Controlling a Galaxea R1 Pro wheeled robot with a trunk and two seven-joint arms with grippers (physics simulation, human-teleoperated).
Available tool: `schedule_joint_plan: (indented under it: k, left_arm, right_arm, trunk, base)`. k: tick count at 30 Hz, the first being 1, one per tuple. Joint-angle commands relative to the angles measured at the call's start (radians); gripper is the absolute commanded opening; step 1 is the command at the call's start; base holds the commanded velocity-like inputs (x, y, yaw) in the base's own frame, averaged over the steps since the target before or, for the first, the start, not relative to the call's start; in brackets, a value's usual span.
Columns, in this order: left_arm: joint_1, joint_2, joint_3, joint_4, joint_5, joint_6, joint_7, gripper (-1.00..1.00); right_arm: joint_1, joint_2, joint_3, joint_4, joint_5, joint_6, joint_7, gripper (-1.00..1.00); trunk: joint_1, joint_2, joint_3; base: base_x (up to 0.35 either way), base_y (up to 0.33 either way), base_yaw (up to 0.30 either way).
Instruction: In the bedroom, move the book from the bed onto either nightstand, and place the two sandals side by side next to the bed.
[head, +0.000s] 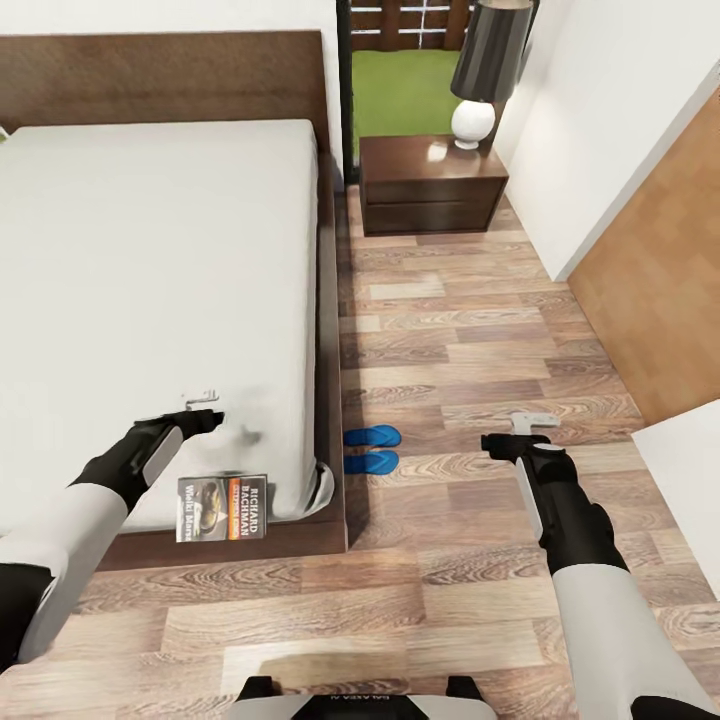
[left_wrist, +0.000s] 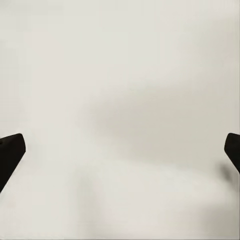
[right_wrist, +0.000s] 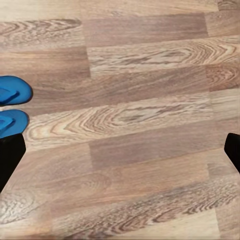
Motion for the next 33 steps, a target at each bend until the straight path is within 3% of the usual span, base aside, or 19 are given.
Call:
schedule_joint_plan:
  k: [1, 6, 8, 12, 14, 17, 24, 28, 32, 33]
  left_arm:
    - [0.000, 0.005, -0.008, -0.003, 0.011, 0.005, 0.009, 1.00]
    - [0.000, 0.019, -0.003, -0.005, 0.009, 0.014, 0.011, 1.00]
    - [0.000, 0.038, -0.003, -0.033, 0.009, 0.053, 0.012, 1.00]
    - [0.000, 0.065, -0.002, -0.147, 0.008, 0.163, 0.021, 1.00]
    - [0.000, 0.081, -0.002, -0.284, 0.008, 0.263, 0.086, 1.00]
    - [0.000, 0.088, -0.003, -0.383, 0.008, 0.338, 0.134, 1.00]
    - [0.006, 0.092, -0.004, -0.538, 0.010, 0.445, 0.167, 1.00]
    - [0.088, 0.101, -0.002, -0.757, 0.008, 0.492, 0.183, 1.00]
    - [0.146, 0.105, 0.007, -0.839, 0.008, 0.521, 0.219, 1.00]
    - [0.215, 0.107, 0.048, -0.912, 0.011, 0.533, 0.258, 1.00]
  right_arm:
    - [0.000, 0.000, 0.001, -0.001, 0.003, 0.005, -0.001, 1.00]
    - [0.000, -0.001, 0.000, 0.001, 0.003, 0.005, -0.002, 1.00]
    - [0.000, -0.001, -0.001, 0.002, 0.003, 0.005, -0.001, 1.00]
    - [0.000, -0.001, -0.001, 0.003, 0.003, 0.004, -0.001, 1.00]
    - [0.000, -0.002, -0.001, 0.004, 0.003, 0.004, -0.001, 1.00]
    - [0.000, -0.002, -0.001, 0.005, 0.003, 0.002, -0.001, 1.00]
    - [0.000, -0.002, -0.001, 0.002, 0.004, 0.003, -0.002, 1.00]
    - [0.000, -0.001, -0.001, 0.002, 0.005, 0.005, -0.003, 1.00]
    - [0.000, 0.000, 0.000, 0.001, 0.005, 0.009, -0.003, 1.00]
    - [0.000, 0.000, 0.000, 0.002, 0.005, 0.012, -0.004, 1.00]
  trunk:
    - [-0.004, 0.007, 0.003]
    - [-0.023, 0.042, 0.018]
    - [-0.031, 0.056, 0.025]
    - [-0.046, 0.084, 0.037]
    - [-0.054, 0.098, 0.043]
    - [-0.065, 0.119, 0.053]
    - [-0.092, 0.168, 0.075]
    - [-0.107, 0.196, 0.087]
    - [-0.123, 0.224, 0.100]
    - [-0.127, 0.231, 0.103]
  base:
    - [0.000, 0.000, 0.000]
    - [0.000, 0.000, 0.000]
    - [0.000, 0.000, 0.000]
    - [0.000, 0.000, 0.000]
    - [0.000, 0.000, 0.000]
    - [0.000, 0.000, 0.000]
    - [0.000, 0.000, 0.000]
    - [0.000, 0.000, 0.000]
    - [0.000, 0.000, 0.000]
    - [0.000, 0.000, 0.000]
